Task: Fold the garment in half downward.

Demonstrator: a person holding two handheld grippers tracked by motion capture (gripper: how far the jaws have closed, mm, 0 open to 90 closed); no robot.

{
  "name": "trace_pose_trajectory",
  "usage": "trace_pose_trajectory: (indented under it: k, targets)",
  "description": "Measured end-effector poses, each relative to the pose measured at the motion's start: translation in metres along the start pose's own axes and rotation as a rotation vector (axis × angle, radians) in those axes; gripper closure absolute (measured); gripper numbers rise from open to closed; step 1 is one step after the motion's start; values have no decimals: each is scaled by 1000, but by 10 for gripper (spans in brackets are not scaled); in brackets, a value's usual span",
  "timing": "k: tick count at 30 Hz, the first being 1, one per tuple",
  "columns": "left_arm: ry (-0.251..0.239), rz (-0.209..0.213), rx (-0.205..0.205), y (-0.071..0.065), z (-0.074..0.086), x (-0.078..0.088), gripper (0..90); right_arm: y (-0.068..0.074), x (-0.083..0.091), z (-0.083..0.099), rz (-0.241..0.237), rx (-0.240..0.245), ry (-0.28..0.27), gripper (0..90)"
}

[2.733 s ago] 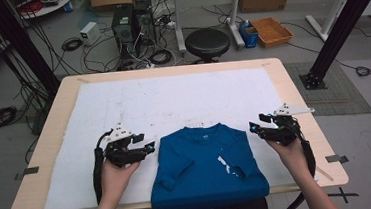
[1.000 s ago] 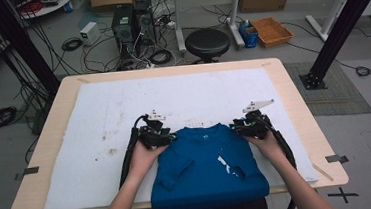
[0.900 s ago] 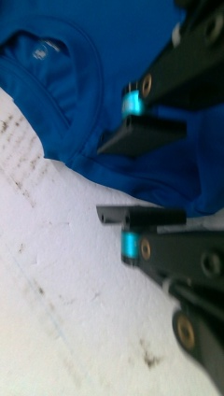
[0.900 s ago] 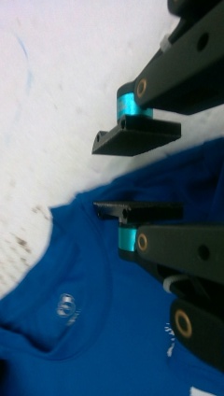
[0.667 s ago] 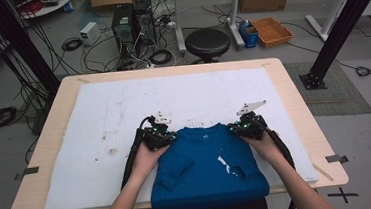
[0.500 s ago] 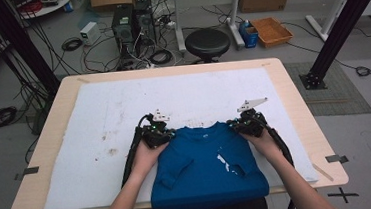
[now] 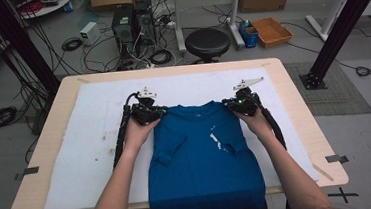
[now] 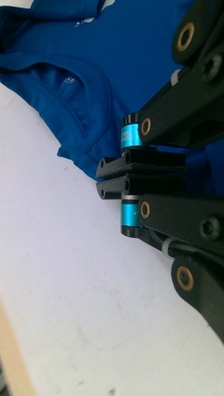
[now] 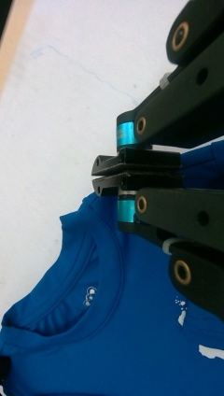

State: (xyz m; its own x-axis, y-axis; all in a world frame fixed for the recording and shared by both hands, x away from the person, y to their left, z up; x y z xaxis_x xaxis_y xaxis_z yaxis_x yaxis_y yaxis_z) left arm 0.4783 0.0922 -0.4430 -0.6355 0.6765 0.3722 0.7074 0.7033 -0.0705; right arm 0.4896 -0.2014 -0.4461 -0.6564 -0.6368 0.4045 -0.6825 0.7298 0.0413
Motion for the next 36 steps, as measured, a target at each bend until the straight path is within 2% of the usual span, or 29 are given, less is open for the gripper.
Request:
trace_pose_trajectory:
  k: [2,4,5,7,8,10,11,12,13,14,15,16,18,19,21,22,23,26,27,28,29,31,32,34,35,36]
  targets:
    - [-12,13,7,-3,-3,3,876,1,2,-1,1,-4,-4,892]
    - [-15,27,-8,-9,-5,8,876,6,14,-6,0,4,-38,892]
    - [-12,30,-13,-12,-6,10,876,6,14,-6,0,4,-38,892]
    - [-34,42,-42,-22,-9,18,876,11,23,-6,3,2,-45,892]
    - [-51,49,-50,-27,-11,23,876,20,35,-7,4,22,-69,892]
    - [-62,59,-70,-38,-9,33,876,24,40,-7,-5,21,-85,892]
    - [-61,67,-80,-44,-8,39,876,36,55,-3,-9,25,-97,892]
    - [-64,73,-90,-48,-6,43,876,36,55,-3,-9,25,-97,892]
    - [-76,85,-101,-60,-1,55,876,48,68,4,-14,32,-104,892]
    - [-77,93,-111,-66,2,61,876,52,73,6,-13,42,-106,892]
    - [-77,93,-111,-66,2,61,876,58,80,10,-8,51,-104,892]
    - [-76,101,-119,-73,6,67,876,58,80,10,-8,51,-104,892]
    - [-79,123,-131,-88,13,79,876,69,95,19,-9,66,-117,892]
    - [-81,130,-137,-94,15,84,876,79,107,26,-11,71,-120,892]
    - [-89,150,-142,-105,20,95,876,83,112,29,-14,74,-115,892]
    - [-93,155,-146,-110,22,99,876,95,124,39,-23,82,-110,892]
    - [-90,161,-152,-115,26,104,876,95,124,39,-23,82,-110,892]
    - [-70,181,-172,-128,37,114,876,109,139,52,-36,104,-92,891]
    - [-60,190,-181,-133,42,117,875,118,147,60,-40,128,-76,891]
    - [-53,195,-191,-137,45,119,875,118,147,60,-40,128,-76,891]
    - [-36,203,-211,-143,51,122,875,126,154,67,-51,148,-60,891]
    - [-11,216,-243,-152,60,126,875,128,156,70,-57,154,-55,891]
    - [-1,223,-252,-156,64,128,875,136,161,79,-60,175,-34,891]
    - [24,243,-270,-164,73,131,874,139,163,83,-63,185,-21,890]
    - [47,261,-282,-170,80,133,866,144,165,91,-75,198,5,887]
    - [47,261,-282,-170,80,133,854,146,167,94,-77,202,20,885]
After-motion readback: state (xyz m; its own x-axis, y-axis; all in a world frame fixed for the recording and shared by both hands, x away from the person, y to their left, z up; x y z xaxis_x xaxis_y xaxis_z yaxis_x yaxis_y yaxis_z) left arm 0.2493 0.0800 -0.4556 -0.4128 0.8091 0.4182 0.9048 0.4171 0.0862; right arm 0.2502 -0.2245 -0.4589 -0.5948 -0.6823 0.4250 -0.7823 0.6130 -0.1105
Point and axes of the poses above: each handheld gripper's, and its own axes: x roughly backward along the jaws, z roughly out of its underside, y roughly to its left, the point moved 6 cm from there along -x, roughly forward along the jaws, and after that the axes turned 14 degrees about -y, right-handed, at the moved point
